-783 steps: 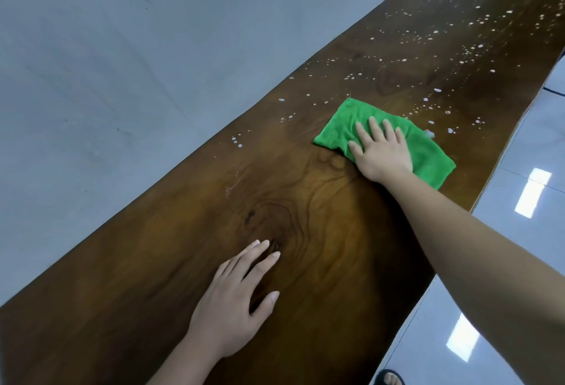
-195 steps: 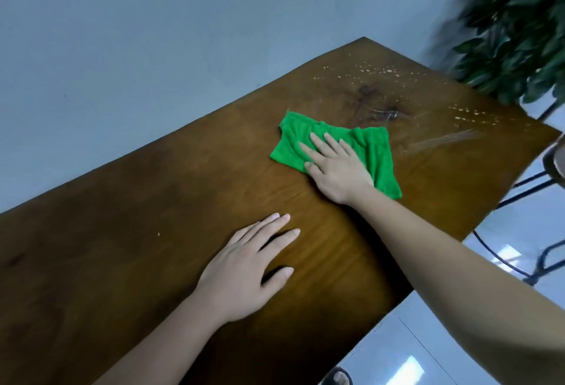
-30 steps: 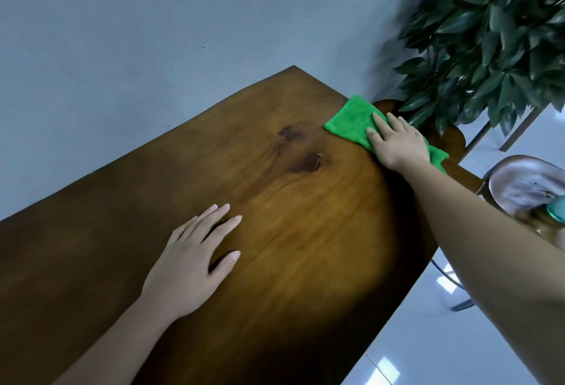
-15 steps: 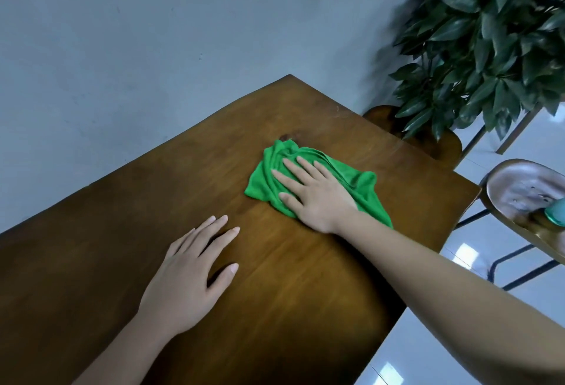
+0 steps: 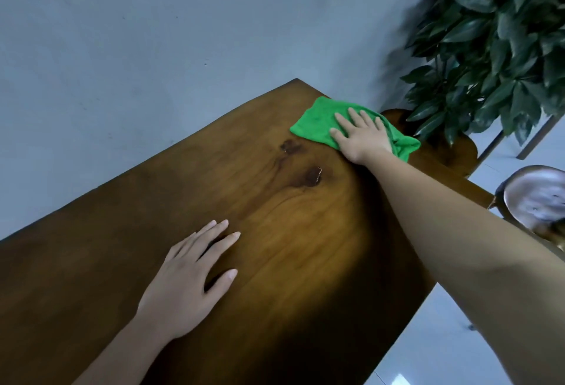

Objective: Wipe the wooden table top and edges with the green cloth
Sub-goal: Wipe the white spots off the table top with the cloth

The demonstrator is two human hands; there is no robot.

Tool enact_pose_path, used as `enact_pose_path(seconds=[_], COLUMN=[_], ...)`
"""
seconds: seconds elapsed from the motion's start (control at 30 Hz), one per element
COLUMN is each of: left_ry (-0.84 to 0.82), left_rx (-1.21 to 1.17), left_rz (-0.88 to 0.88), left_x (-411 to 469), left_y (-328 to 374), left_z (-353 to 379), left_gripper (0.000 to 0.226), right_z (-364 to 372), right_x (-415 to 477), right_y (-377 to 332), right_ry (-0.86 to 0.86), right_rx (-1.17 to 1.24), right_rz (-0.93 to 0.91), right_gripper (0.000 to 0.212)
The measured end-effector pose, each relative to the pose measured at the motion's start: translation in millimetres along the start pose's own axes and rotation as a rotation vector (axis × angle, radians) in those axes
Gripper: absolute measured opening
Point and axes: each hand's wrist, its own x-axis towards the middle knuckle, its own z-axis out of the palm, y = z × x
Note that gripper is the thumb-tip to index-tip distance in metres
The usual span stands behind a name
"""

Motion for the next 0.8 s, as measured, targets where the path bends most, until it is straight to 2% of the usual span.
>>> enact_pose_path(seconds=[0.13, 0.3, 0.57, 0.8], left_ry=[-0.004, -0.008, 0.006, 0.028], left_rx=[-0.01, -0.012, -0.011, -0.035], left_rz=[0.003, 0.011, 0.044, 0.015], left_x=[-0.1, -0.3, 0.8, 3.9], left_y=[-0.5, -2.5, -4.4, 14.5], left_z=[-0.3, 0.8, 1.1, 1.0], left_gripper=[0.065, 0.069, 0.073, 0.068], right_z=[-3.8, 1.1, 22.8, 34.3], right_x=[-43.9, -110.8, -209.2, -249.0], right_y=[47.3, 71.3, 63.0, 61.9], right_ry=[0.035, 0.067, 0.099, 0.081], right_rx=[0.051, 0.029, 0.022, 0.035], right_rz=[0.173, 0.255, 0.311, 0.219], right_gripper=[0.073, 0.073, 0.072, 0.068])
